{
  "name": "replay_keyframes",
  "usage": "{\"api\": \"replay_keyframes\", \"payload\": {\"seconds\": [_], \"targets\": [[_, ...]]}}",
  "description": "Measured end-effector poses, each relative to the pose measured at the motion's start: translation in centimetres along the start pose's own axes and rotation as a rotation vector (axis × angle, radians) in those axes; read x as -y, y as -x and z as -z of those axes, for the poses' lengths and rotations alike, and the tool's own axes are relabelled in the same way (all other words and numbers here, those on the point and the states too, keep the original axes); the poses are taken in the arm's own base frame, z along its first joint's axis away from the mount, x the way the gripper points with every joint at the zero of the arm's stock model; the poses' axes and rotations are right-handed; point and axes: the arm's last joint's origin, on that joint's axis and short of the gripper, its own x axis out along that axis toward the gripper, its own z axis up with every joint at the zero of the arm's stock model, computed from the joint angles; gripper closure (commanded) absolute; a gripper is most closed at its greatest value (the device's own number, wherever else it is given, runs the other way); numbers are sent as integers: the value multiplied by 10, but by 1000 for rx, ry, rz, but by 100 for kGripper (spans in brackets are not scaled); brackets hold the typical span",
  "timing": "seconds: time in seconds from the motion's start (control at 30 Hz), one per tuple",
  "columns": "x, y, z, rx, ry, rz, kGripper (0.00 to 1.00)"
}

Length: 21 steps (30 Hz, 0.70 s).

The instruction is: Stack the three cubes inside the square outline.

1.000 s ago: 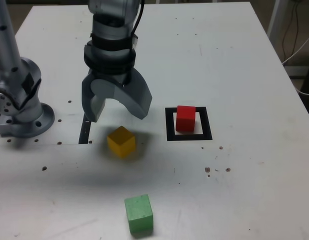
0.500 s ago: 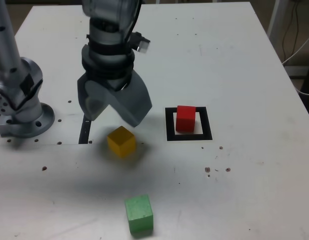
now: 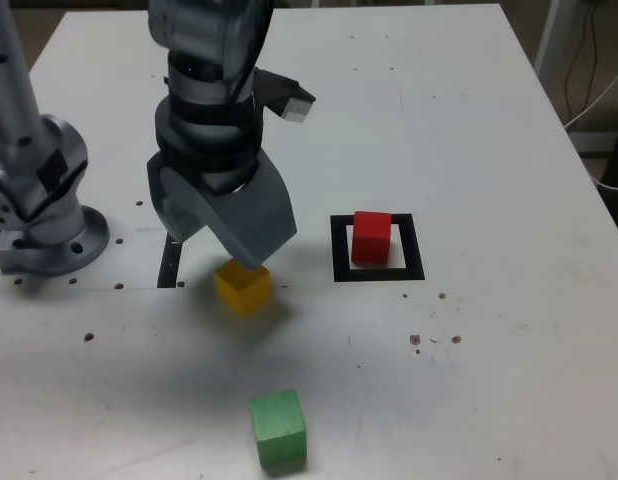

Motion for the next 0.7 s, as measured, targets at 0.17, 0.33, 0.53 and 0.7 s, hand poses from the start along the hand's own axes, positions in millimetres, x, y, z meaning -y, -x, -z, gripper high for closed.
{"api": "replay_keyframes", "payload": {"seconds": [0.17, 0.33, 0.53, 0.7], "targets": [[3, 0, -2, 5, -7, -7, 0], [6, -3, -10, -3, -13, -9, 0], [8, -12, -22, -20, -22, -7, 1], [9, -18, -30, -26, -26, -3, 2]]}}
